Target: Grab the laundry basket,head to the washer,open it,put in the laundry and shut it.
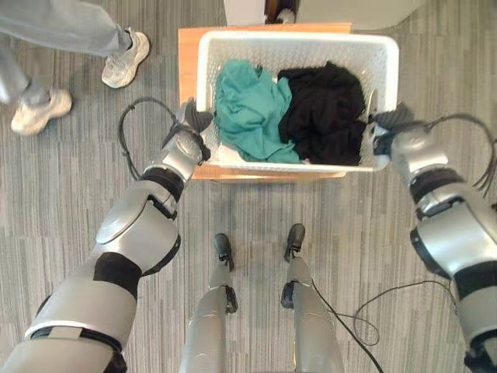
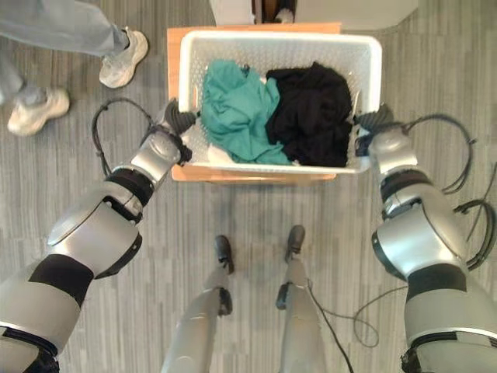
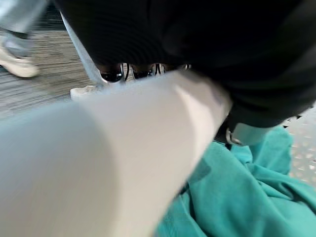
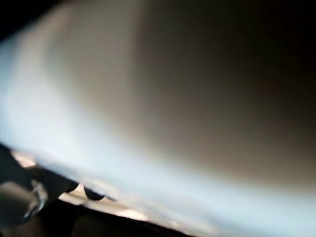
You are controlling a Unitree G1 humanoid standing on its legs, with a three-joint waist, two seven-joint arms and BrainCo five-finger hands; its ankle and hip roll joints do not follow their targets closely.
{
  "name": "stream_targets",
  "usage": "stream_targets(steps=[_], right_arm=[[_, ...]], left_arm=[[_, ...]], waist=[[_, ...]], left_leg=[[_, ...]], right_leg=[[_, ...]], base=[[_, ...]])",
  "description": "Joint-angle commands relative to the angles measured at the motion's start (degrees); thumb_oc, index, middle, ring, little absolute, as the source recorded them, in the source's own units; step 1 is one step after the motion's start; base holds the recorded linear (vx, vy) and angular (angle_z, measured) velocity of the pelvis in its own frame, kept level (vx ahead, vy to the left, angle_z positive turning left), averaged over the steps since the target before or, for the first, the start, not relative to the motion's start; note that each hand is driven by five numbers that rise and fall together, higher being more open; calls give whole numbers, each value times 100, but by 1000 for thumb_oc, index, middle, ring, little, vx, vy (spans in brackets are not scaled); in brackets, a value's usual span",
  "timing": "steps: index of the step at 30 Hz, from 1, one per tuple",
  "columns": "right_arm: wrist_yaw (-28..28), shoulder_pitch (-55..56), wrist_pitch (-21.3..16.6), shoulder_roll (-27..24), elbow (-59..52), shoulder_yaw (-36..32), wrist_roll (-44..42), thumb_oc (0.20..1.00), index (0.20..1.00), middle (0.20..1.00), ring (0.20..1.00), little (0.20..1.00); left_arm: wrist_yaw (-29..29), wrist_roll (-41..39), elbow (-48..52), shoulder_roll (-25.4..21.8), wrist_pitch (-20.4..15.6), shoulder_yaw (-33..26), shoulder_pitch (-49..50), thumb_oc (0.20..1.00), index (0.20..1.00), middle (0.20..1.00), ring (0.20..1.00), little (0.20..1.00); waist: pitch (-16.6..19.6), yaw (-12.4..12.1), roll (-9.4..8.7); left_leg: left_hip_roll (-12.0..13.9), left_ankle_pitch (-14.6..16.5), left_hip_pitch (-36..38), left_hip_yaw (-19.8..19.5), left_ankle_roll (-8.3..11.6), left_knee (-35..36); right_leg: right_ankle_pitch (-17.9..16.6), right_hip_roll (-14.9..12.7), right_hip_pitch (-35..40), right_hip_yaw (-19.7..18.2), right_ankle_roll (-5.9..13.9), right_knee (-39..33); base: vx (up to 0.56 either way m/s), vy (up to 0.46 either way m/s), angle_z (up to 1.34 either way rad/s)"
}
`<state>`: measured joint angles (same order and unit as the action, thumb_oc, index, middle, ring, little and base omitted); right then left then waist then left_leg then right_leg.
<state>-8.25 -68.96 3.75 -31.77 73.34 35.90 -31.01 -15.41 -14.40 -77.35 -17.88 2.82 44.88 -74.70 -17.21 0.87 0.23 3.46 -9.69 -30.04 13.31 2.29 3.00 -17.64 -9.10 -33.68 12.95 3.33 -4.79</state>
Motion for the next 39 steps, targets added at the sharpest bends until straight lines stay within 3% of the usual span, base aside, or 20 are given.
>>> stream_targets(steps=[1,6,8,11,19,32,36,39], right_arm=[[125,282,-488,457,-1323,-484,104,200,200,200,200,200],[112,1563,-542,728,-2114,-979,468,200,200,200,200,200],[112,1565,-541,728,-2115,-979,469,200,200,200,200,200],[239,2646,-547,960,-2691,-1175,757,200,200,200,200,200],[369,3819,-543,1163,-3105,-1516,693,200,200,200,200,200],[553,5426,-546,1082,-4248,-2180,750,200,200,200,200,200],[608,5630,-541,1064,-4302,-2355,550,200,200,200,200,200],[631,5667,-541,1040,-4243,-2392,511,200,200,200,200,200]], left_arm=[[-259,885,373,-122,-5,-353,-94,200,200,200,200,200],[-210,1001,855,44,-49,-768,840,200,200,200,200,200],[-210,1001,856,44,-49,-768,841,200,200,200,200,200],[-131,1449,1251,210,4,-910,1709,200,200,200,200,200],[53,1605,1352,367,21,-1187,2514,200,200,200,200,200],[641,1020,1908,439,-120,-1780,3863,200,200,200,200,200],[1081,128,1830,522,-157,-2066,4142,200,200,200,200,200],[1128,12,1911,494,-157,-2100,4181,200,200,200,200,200]], waist=[[-736,60,252],[-597,46,311],[-595,48,311],[-415,40,323],[-27,44,271],[469,64,278],[619,70,317],[663,64,339]], left_leg=[[329,-289,180,-598,492,200],[416,-207,859,-575,477,200],[415,-208,856,-577,477,200],[526,-155,1436,-491,403,200],[541,-46,1944,-443,330,200],[647,-4,2349,-455,353,200],[687,-52,2381,-478,425,200],[692,-82,2370,-529,451,200]], right_leg=[[239,-381,837,-74,640,-21],[489,-302,1494,-30,537,46],[488,-303,1492,-28,538,45],[846,-190,1878,-76,441,429],[996,-126,2383,4,409,401],[1223,32,2868,88,324,385],[1217,101,3039,166,298,245],[1224,120,3097,202,287,192]], base=[[-25,-56,-1],[-1,-27,-2],[-3,4,-4],[0,0,0],[18,-16,-7],[19,-21,0],[9,-44,12],[-1,-26,2]])
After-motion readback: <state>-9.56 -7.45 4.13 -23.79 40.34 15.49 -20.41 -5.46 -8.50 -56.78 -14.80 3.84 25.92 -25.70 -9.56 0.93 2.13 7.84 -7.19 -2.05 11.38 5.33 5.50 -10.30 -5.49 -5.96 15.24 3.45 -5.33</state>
